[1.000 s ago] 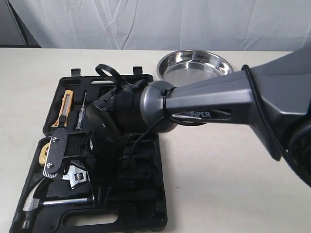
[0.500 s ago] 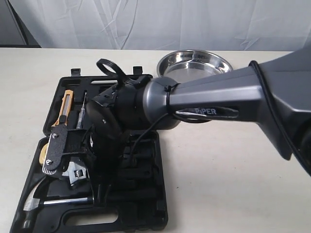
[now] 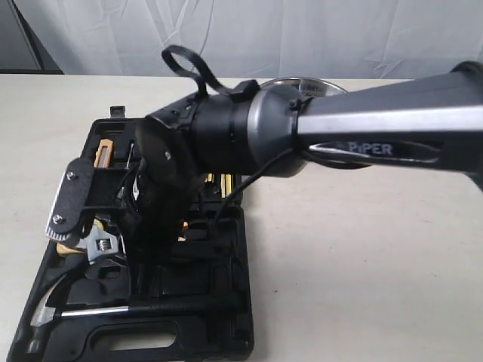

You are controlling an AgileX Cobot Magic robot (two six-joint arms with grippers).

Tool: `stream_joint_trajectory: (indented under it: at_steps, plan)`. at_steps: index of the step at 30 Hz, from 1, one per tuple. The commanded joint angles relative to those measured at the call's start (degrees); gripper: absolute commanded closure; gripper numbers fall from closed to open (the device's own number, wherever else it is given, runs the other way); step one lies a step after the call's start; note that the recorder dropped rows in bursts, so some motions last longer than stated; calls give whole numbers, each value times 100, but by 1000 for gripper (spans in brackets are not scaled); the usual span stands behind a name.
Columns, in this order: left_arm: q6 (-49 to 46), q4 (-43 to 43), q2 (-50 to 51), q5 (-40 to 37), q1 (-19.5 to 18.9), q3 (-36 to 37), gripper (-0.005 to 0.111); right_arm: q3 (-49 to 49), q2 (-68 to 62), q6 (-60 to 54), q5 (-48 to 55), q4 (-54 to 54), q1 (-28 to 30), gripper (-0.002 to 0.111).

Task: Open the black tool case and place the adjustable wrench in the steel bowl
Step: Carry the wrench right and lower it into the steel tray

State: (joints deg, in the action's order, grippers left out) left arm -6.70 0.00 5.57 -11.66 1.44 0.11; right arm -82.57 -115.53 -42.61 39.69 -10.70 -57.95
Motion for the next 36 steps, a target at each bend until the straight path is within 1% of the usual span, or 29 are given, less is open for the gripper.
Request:
stream_joint_trajectory:
  at_steps: [1, 6, 8, 12, 13, 15, 16, 20, 22, 25, 30, 36]
  plan:
    - [21, 0, -22, 50, 37, -11, 106, -67, 279, -2, -90, -75, 23, 109]
    - [21, 0, -22, 50, 37, -11, 106, -67, 359, 92, -90, 315, 58, 109]
    - [21, 0, -22, 50, 37, -11, 106, -67, 413, 644, -258, 877, 189, 109]
    - [21, 0, -22, 50, 37, -11, 106, -121, 491, 1966, -889, 1981, 834, 109]
    - [21, 0, -22, 50, 37, -11, 106, -178, 491, 2143, -1022, 2087, 1130, 109]
    - [21, 0, -22, 50, 37, -11, 106, -313, 425, 2169, -1227, 2023, 1541, 109]
    - [21, 0, -22, 50, 37, -11, 106, -445, 344, 2169, -1268, 1950, 1849, 109]
    - [21, 0, -22, 50, 37, -11, 106, -971, -42, 2169, -1295, 1795, 2717, 109]
    - [21, 0, -22, 50, 37, -11, 106, -1281, -301, 2169, -1414, 1795, 3081, 109]
    - [21, 0, -22, 50, 37, -11, 106, -1705, -728, 2169, -1564, 1791, 3449, 109]
    - [21, 0, -22, 50, 37, -11, 106, -2369, -1385, 2169, -1590, 1712, 3758, 109]
    - [21, 0, -22, 50, 37, -11, 106, -2826, -1984, 2169, -1539, 1107, 3919, 109]
